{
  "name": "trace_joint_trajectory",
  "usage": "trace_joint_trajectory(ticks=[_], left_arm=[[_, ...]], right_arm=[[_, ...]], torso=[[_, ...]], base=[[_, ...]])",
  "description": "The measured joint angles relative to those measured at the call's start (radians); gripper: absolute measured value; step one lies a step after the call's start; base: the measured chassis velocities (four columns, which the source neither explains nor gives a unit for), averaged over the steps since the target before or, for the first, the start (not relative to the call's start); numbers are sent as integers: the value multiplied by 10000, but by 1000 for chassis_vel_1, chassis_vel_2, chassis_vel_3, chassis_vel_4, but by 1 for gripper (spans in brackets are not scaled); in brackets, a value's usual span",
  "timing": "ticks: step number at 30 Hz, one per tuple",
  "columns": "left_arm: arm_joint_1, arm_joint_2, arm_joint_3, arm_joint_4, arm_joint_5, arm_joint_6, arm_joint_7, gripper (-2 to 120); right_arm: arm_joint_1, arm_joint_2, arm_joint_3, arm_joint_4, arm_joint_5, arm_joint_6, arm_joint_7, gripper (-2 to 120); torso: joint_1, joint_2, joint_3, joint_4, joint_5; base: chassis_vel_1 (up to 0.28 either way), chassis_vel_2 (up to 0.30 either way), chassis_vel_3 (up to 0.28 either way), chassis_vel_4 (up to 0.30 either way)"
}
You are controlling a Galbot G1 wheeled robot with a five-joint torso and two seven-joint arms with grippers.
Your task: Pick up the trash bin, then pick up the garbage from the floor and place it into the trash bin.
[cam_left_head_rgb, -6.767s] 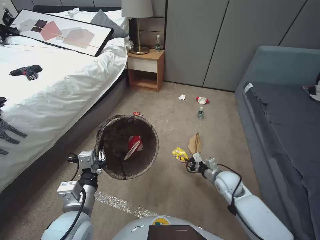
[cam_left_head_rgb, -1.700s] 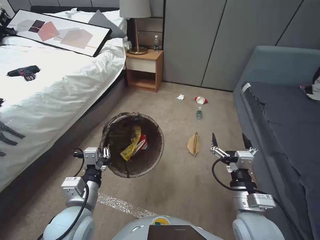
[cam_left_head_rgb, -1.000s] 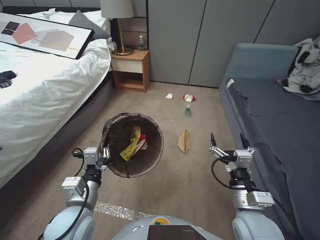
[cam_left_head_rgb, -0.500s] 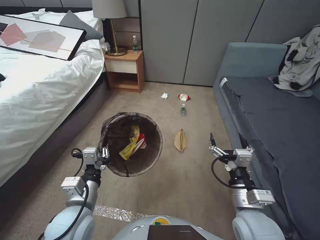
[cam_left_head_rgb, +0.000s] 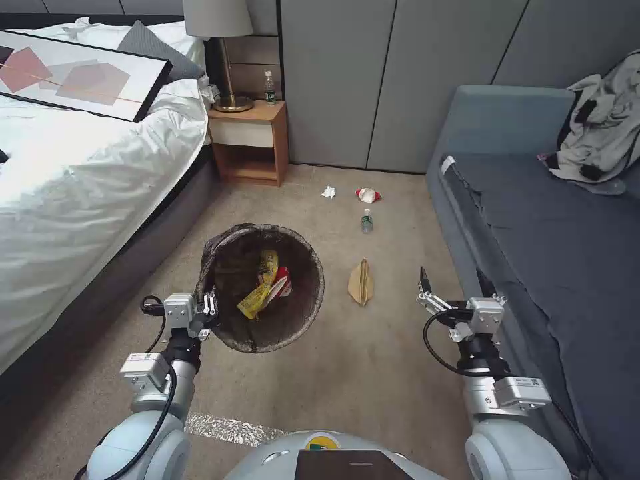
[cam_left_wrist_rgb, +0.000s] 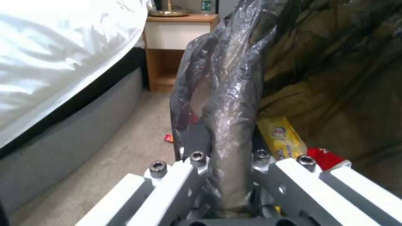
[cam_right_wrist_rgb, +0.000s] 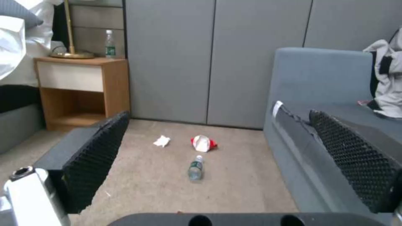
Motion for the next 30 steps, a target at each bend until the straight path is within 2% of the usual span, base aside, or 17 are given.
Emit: trace_joint_trajectory(ticks=[30], left_arm=[[61, 23, -37, -68, 12, -27, 12, 3]], right_arm=[[-36, 8, -190, 66, 5, -96, 9, 100]], torso=[[1, 0, 0, 0, 0]], base=[[-69, 72, 68, -76]])
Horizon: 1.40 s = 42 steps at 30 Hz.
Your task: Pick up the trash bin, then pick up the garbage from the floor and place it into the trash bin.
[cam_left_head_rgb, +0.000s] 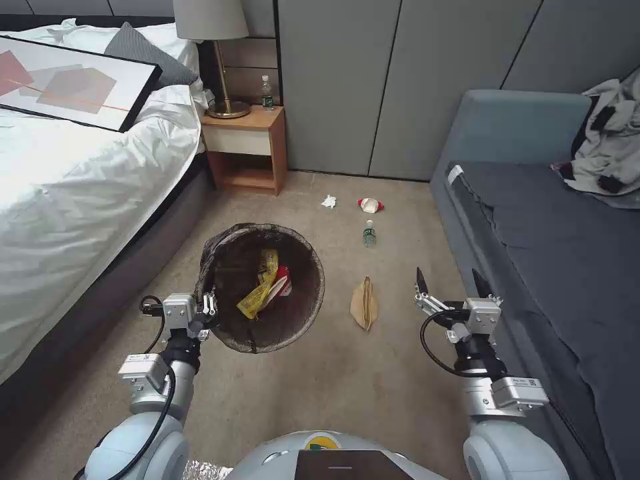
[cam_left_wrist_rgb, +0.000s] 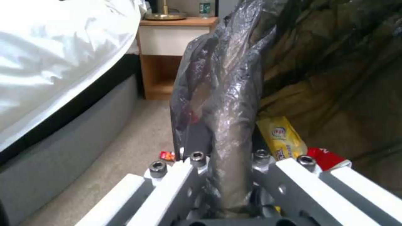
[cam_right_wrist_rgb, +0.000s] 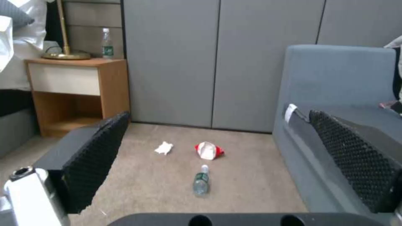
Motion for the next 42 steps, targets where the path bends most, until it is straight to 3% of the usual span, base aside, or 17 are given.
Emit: trace_joint_trajectory(ticks=[30, 36, 37, 39, 40, 42], left_arm=[[5, -35, -22, -7, 0, -14, 2, 3], [17, -21, -25, -7, -5, -16, 0, 3], [18, -10, -37, -7, -12, -16, -2, 3], [18, 2, -43, -8, -16, -16, -2, 3], [17, 16, -53, -8, -25, -16, -3, 3], [17, 31, -63, -8, -37, -16, -4, 3]], right_arm=[[-36, -105, -124, 18, 92, -74, 48, 100], [-44, -814, -151, 36, 394, -993, 180, 100], [-29, -1293, -156, 56, 698, -1708, 326, 100], [-16, -1498, -163, 61, 876, -2016, 375, 100], [74, -1983, -214, 45, 1525, -2698, 454, 100], [306, -2608, -484, -242, 2223, -3172, 770, 100]], torso=[[1, 0, 1, 0, 0], [1, 0, 0, -2, 2], [0, 0, 0, 0, 1], [0, 0, 0, 0, 1], [0, 0, 0, 0, 1], [0, 0, 0, 1, 1]], base=[[-86, 90, 93, -93], [-18, 8, 12, -9], [0, 0, 0, 0], [0, 0, 0, 0], [0, 0, 0, 0], [0, 0, 0, 0]])
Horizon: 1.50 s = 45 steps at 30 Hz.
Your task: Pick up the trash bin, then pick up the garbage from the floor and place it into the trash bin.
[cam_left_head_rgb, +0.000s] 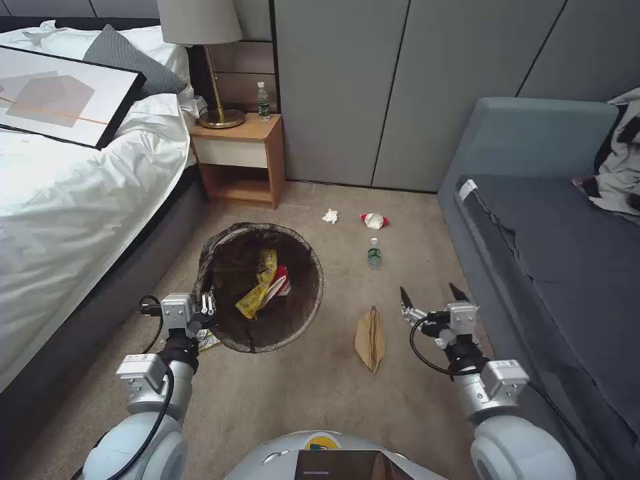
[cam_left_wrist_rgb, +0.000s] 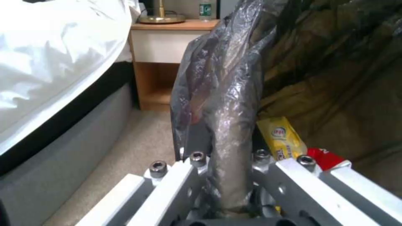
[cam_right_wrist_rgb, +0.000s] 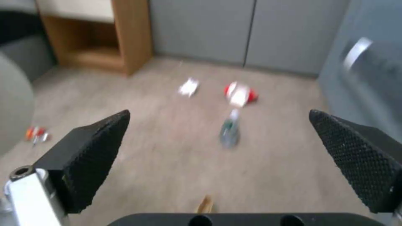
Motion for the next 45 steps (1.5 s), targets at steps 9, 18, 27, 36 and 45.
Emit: trace_joint_trajectory(ticks=[9, 18, 27, 36, 45], left_arm=[[42, 0, -43, 0, -25, 4, -30, 3], [122, -23, -82, 0, -18, 1, -55, 3], [177, -27, -64, 0, -22, -6, -151, 3], [178, -69, -48, 0, 14, -63, -154, 3], [172, -91, -30, 1, 40, -71, -151, 3]], right_arm=[[1344, -904, -1130, -1226, 1653, -1413, 763, 100], [2787, -1109, -2324, -2307, 3484, -2578, 1490, 100], [4057, -1039, -2859, -3740, 4883, -3049, 2132, 100], [5153, -930, -3108, -5363, 5340, -3056, 2345, 100], [5907, -611, -3417, -7022, 4817, -2565, 2233, 100]], torso=[[0, 0, 0, 0, 0], [0, 0, 0, -1, -1], [0, 0, 1, -1, -1], [0, 0, 1, -2, -1], [0, 0, 1, -2, -2]], base=[[0, 0, 0, 0], [0, 0, 0, 0], [0, 0, 0, 0], [0, 0, 0, 0], [0, 0, 0, 0]])
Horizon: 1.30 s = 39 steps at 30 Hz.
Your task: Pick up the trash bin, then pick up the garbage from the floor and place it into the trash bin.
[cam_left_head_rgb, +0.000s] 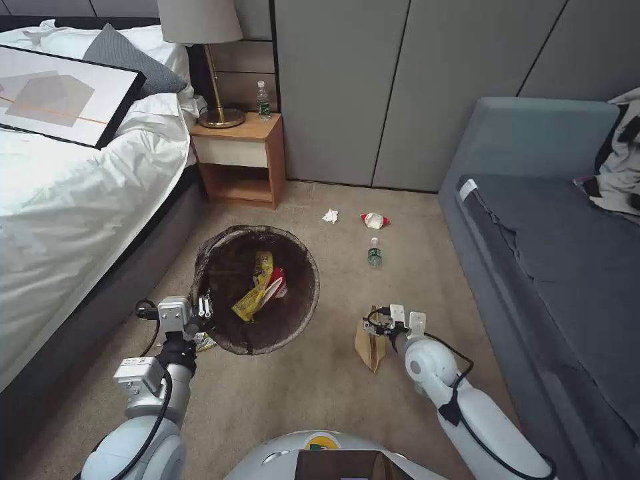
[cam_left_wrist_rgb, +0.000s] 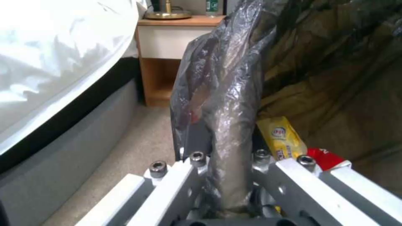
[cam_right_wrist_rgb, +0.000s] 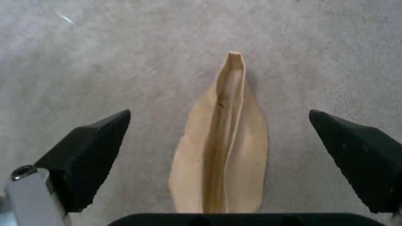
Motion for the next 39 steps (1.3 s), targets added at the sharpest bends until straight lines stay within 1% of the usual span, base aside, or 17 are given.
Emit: trace_joint_trajectory(ticks=[9, 11, 14, 20, 33, 39], left_arm=[[-33, 16, 23, -1, 4, -11, 4, 3], [-34, 17, 23, 0, 4, -11, 4, 3], [-51, 35, 24, 26, 3, -14, 6, 3], [-80, 36, 26, 78, -1, -23, 9, 3], [-91, 36, 11, 133, -9, -34, 12, 3], [-89, 33, 8, 142, -9, -34, 12, 3]], right_arm=[[388, 357, -204, -1184, -503, 244, -145, 100], [424, 379, -214, -1266, -532, 257, -154, 100], [758, 548, -353, -1880, -776, 365, -203, 100], [1173, 853, -584, -2618, -1040, 461, -215, 100], [1503, 1433, -711, -3593, -1349, 582, -225, 100], [1532, 1536, -598, -3811, -1378, 616, -275, 100]], torso=[[0, 0, -1, 0, 0], [0, 0, -1, 0, 0], [0, 0, -1, 1, -1], [0, 0, 0, 1, 1], [0, 0, 0, 0, -1], [-1, 0, 0, 0, 0]], base=[[0, 0, 0, 0], [0, 0, 0, 0], [0, 0, 0, 0], [0, 0, 0, 0], [0, 0, 0, 0], [0, 0, 0, 0]])
